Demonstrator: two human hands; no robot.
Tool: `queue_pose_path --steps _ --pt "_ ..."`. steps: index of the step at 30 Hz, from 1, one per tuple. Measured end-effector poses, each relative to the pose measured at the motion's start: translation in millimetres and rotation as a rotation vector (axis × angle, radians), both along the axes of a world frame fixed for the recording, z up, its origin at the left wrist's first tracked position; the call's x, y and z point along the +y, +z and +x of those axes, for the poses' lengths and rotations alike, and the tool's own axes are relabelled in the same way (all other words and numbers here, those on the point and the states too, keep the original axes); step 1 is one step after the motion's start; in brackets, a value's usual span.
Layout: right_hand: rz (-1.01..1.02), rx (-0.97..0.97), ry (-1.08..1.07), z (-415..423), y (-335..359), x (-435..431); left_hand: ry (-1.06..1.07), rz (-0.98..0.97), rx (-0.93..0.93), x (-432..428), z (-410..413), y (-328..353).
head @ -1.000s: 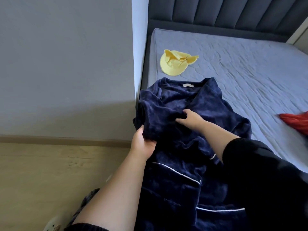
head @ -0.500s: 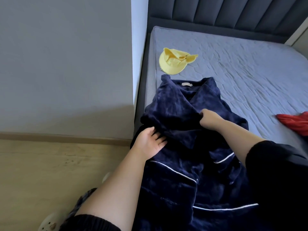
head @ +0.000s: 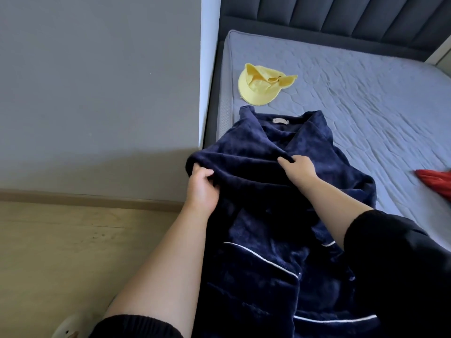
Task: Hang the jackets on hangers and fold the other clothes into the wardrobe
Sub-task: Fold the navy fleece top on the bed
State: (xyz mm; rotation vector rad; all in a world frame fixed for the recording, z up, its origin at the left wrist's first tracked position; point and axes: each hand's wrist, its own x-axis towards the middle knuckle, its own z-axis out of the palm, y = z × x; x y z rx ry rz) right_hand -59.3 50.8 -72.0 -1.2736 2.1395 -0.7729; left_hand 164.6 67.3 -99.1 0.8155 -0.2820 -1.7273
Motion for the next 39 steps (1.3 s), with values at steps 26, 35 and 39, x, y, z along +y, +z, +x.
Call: queue_pose_path --steps 26,35,39 --pt "0.668 0.152 0.294 -73 57 98 -0.535 0.21 -0.265 90 -67 19" --pt "0.68 -0.282 0.292 -103 70 128 -0.634 0.064 -0.318 126 -113 22" --pt "0.863 -0.193 0.357 -110 70 137 -0.725 0.151 -0.257 136 -119 22"
